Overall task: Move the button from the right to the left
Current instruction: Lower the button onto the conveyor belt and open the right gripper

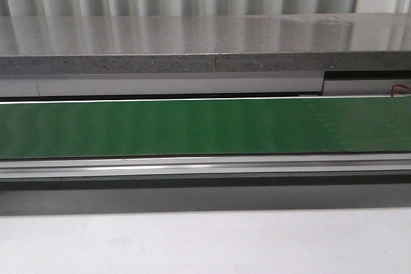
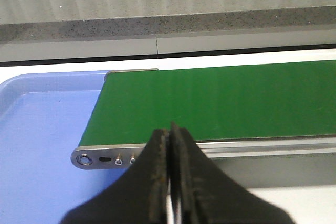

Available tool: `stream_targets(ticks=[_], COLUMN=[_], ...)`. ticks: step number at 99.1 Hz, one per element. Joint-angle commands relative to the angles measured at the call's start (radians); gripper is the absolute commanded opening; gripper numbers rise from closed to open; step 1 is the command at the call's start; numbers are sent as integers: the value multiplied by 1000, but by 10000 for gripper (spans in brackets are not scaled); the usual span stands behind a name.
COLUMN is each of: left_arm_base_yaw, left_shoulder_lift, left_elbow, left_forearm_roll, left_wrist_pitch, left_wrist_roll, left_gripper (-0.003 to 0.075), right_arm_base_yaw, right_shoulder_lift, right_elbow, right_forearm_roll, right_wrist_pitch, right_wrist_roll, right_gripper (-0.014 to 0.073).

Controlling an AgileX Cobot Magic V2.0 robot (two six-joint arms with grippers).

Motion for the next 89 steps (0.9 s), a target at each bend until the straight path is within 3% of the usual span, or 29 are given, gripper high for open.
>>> stream_targets(ticks=[1,28,55,65,71,77,89], left_arm_base_yaw=[-3,-3,-3,-3,-3,-3,-3], left_shoulder_lift=[-34,-34,-34,-34,-34,-34,-34], left_elbow=[26,26,26,26,26,26,26], left_forearm_roll=[-8,-8,-8,-8,-8,-8,-8], left_wrist_pitch=[-80,-80,-80,-80,-80,-80,-80], left_wrist_roll=[-9,-9,-9,-9,-9,-9,-9], left_gripper=[-20,-20,-20,-20,-20,-20,-20], right_arm_base_yaw=[44,203,217,217,217,217,217], right_shoulder_lift=[-90,-107,-55,-53,-53,-53,-74], right_elbow=[-31,-6,27,27,27,27,27], right_forearm_roll=[-5,-5,3,21,27,29,53], right_wrist_pitch=[14,54,40,29,21,13,1], right_wrist_roll=[-11,-10,-10,-10,-10,-11,-13], right_gripper=[169,169,190,315,463,558,588])
